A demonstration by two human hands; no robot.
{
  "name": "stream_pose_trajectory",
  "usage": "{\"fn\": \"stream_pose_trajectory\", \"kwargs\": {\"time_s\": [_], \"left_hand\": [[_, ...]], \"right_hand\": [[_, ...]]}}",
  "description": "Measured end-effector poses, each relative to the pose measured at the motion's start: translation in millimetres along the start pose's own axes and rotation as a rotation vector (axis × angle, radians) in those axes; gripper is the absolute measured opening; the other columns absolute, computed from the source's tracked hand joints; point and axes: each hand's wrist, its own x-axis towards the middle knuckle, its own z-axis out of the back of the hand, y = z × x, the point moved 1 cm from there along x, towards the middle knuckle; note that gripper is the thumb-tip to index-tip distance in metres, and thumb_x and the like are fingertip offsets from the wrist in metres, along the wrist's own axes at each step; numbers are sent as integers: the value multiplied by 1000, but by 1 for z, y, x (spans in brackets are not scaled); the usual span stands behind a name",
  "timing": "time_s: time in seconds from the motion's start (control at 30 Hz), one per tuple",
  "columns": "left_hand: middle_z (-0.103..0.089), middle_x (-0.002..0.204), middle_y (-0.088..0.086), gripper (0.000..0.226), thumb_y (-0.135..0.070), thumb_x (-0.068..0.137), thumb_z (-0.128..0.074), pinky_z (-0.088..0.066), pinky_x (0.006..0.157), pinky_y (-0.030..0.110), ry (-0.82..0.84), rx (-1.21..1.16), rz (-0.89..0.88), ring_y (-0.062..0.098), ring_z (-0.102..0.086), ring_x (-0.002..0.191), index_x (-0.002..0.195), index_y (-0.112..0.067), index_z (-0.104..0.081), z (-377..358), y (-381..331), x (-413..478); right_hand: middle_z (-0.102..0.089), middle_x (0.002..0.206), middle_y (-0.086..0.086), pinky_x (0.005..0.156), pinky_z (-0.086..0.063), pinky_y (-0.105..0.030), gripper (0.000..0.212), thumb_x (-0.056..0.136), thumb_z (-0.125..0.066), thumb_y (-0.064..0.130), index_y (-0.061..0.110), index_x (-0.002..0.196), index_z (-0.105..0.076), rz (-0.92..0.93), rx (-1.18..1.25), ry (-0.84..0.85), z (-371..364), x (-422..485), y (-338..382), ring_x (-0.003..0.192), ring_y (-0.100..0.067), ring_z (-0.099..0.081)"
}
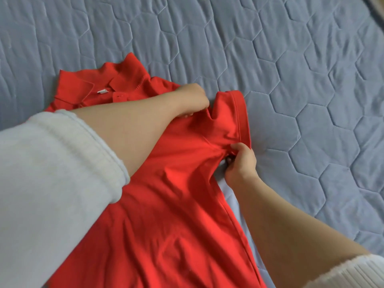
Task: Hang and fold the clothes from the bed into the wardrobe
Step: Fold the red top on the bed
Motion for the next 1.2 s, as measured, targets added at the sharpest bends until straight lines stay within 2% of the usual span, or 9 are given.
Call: {"fn": "stream_pose_trajectory", "kwargs": {"time_s": [0.1, 0.2, 0.33, 0.53, 0.6, 0.73, 0.9, 1.07, 1.2], "left_hand": [[-53, 66, 9, 21, -6, 92, -29, -51, 43, 25, 64, -646, 186, 13, -60, 42, 79, -7, -45, 3, 2, -9], [-61, 68, 9, 29, -24, 91, -41, -53, 68, 33, 86, -878, 241, 19, -65, 66, 64, -13, -43, 8, 13, -15], [-58, 63, 5, 37, -35, 87, -60, -54, 66, 32, 48, -1147, 266, 16, -64, 64, 59, -15, -48, 18, 30, -25], [-59, 49, 4, 56, 8, 90, -25, -54, 46, 24, 70, -1534, 149, 12, -61, 44, 46, -7, -56, 30, 63, -36], [-59, 44, 2, 53, -11, 98, -33, -47, 39, 18, 47, -1528, 163, 11, -59, 38, 53, -10, -61, 29, 78, -41], [-61, 61, -1, 45, -61, 87, -44, -46, 45, 16, 60, -1327, 223, 11, -59, 46, 95, -18, -58, 23, 104, -43], [-57, 115, -3, 60, -10, 76, -73, -44, 76, 20, -4, -411, -59, 11, -54, 98, 129, -19, -45, 13, 102, -40], [-57, 125, 8, 57, 17, 84, -36, -42, 61, 8, -302, -684, -160, 12, -55, 91, 133, -11, -45, 21, 90, -32], [-38, 143, 7, 68, 2, 86, -45, -34, 104, 35, -392, -165, -49, 26, -40, 128, 146, -25, -26, 8, 104, -39]], "right_hand": [[-51, 65, 1, 53, -34, -21, 22, 84, -50, 0, 17, 71, -46, 15, -56, 38, 0, -4, 3, 57, -12, -47], [-53, 68, 1, 54, -38, -20, 23, 89, -47, 1, 21, 77, -49, 28, 57, 107, -6, -18, 15, 59, -11, -50], [-52, 67, 5, 55, -40, -18, 28, 88, -47, -5, 22, 79, -53, 227, 73, 224, -23, -53, 27, 60, -7, -47], [-67, 91, 4, 72, -43, -35, 34, 64, -54, -10, 12, 85, -69, 1356, -948, 525, -34, -91, 8, 81, -19, -57], [-69, 104, 2, 74, -41, -38, 33, 64, -60, -2, 16, 89, -72, 1490, -1288, 587, -30, -87, -10, 91, -31, -59], [-45, 140, 9, 95, -27, -37, 38, 82, -56, 18, 29, 119, -61, 1209, -1741, 594, -22, -69, -38, 127, -25, -37], [-40, 143, 9, 95, -23, -32, 56, 76, -57, 18, 28, 130, -51, 1133, -1831, 492, -23, -58, -38, 130, -20, -30], [-38, 145, 6, 98, -21, -34, 52, 83, -51, 20, 25, 134, -45, 1120, -1872, 328, -21, -62, -38, 132, -22, -30], [-16, 156, -2, 107, -15, -41, 64, 84, -50, 26, 21, 144, -27, 973, -1985, 239, -24, -71, -48, 141, -27, -14]]}}
